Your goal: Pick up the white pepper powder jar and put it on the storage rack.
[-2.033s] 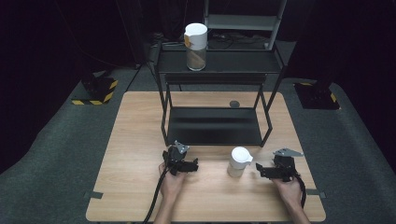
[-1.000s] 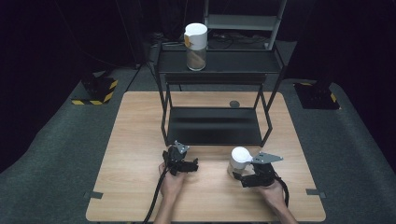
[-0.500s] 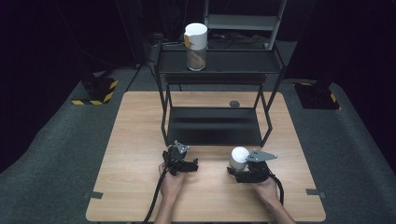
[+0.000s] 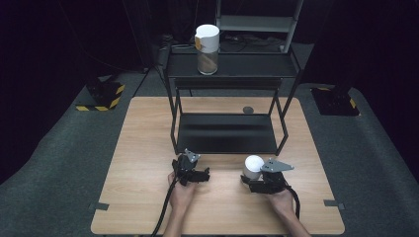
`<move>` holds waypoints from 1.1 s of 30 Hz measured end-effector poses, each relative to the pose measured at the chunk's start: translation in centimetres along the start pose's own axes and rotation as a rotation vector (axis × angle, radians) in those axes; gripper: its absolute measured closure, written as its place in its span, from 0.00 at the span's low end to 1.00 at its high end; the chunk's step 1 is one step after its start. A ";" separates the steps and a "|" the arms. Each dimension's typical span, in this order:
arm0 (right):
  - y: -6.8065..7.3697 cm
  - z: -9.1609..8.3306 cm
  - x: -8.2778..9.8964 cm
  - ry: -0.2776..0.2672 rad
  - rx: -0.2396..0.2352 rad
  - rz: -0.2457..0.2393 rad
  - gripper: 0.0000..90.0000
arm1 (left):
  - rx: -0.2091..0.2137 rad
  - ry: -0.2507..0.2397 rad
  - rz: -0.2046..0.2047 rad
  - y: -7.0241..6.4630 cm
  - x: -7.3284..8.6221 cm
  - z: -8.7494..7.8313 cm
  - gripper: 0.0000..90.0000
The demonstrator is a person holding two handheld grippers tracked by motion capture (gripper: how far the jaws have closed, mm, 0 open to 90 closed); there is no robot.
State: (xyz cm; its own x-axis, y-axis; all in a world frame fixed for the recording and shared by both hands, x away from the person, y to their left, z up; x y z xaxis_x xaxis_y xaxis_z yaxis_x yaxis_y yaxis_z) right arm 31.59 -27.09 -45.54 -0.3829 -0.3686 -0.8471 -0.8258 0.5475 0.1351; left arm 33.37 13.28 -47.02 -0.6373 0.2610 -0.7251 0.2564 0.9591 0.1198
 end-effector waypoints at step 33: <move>-0.5 -1.8 -4.0 -0.018 -0.002 -0.024 0.34 | 0.000 0.000 0.001 0.0 0.0 0.0 0.06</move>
Point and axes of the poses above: each handheld gripper's, and its own axes: z roughly forward along the jaws, x roughly out of its underside, y roughly to its left, the point moved 3 cm from there along z, roughly forward along the jaws, and after that the axes turned 11 degrees about -x, right-handed, at the moved point
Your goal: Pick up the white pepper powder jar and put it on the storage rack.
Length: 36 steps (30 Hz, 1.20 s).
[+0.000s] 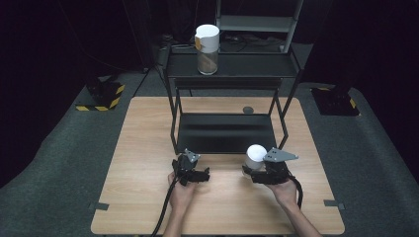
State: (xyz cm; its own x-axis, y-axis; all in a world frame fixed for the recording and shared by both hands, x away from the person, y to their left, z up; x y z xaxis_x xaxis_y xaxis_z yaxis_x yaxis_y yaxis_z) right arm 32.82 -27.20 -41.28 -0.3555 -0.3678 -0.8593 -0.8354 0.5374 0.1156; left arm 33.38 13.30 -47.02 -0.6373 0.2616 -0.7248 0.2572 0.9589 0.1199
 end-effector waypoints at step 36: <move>-1.5 -2.6 -8.3 -0.019 -0.002 -0.028 0.34 | 0.002 0.000 0.001 0.0 0.0 0.0 0.06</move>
Point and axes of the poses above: each handheld gripper's, and its own axes: z roughly forward along the jaws, x roughly out of its underside, y roughly to its left, the point moved 3 cm from there along z, roughly forward along the jaws, and after that the axes turned 11 degrees about -x, right-handed, at the moved point
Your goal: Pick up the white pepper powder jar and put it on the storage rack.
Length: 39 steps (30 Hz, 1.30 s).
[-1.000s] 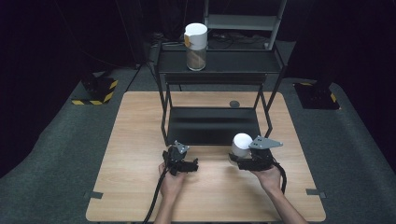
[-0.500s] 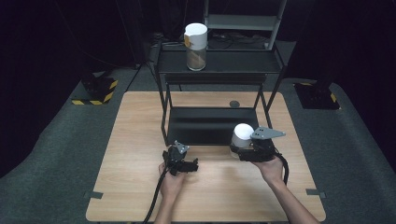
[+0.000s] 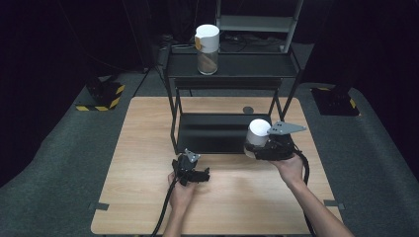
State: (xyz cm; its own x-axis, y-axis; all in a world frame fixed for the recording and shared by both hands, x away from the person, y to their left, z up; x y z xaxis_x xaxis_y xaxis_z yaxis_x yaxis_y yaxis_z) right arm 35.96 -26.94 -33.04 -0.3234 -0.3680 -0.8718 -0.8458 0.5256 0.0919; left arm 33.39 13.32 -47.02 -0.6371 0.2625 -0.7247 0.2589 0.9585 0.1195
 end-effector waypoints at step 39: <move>-1.0 -3.0 -11.5 0.014 -0.007 -0.021 0.34 | 0.001 -0.001 -0.002 0.0 0.0 0.0 0.06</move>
Point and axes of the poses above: each handheld gripper's, and its own axes: z roughly forward along the jaws, x roughly out of its underside, y roughly to its left, the point moved 3 cm from there along z, roughly forward along the jaws, and after that the axes turned 11 degrees about -x, right-handed, at the moved point
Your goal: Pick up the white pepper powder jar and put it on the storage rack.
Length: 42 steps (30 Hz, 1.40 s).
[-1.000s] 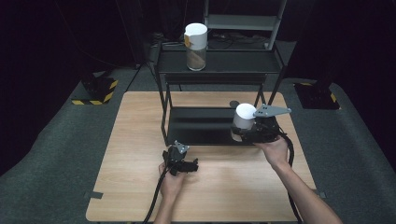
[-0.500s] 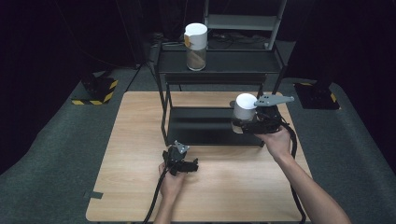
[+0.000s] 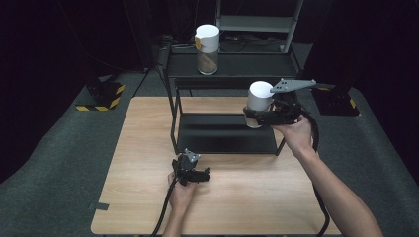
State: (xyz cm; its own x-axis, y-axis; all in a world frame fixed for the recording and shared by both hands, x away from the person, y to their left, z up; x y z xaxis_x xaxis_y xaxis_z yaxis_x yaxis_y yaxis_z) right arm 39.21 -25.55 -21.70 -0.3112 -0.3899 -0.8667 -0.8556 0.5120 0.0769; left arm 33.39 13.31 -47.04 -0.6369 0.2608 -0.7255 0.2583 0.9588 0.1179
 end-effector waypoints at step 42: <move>-1.5 -0.1 -11.3 -0.001 0.101 0.061 0.34 | -0.001 0.004 0.005 0.0 -0.1 0.0 0.06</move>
State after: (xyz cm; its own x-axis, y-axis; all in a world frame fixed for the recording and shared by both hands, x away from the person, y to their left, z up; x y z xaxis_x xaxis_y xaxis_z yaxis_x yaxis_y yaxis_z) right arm 43.93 -21.97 -11.99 -0.3607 -0.3547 -0.8626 -0.7892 0.6089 0.0796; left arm 33.41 13.33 -46.97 -0.6383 0.2658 -0.7224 0.2607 0.9577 0.1219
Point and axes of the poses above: each handheld gripper's, and its own axes: z roughly forward along the jaws, x roughly out of its underside, y roughly to its left, the point moved 3 cm from there along z, roughly forward along the jaws, and after that the axes turned 11 degrees about -x, right-handed, at the moved point
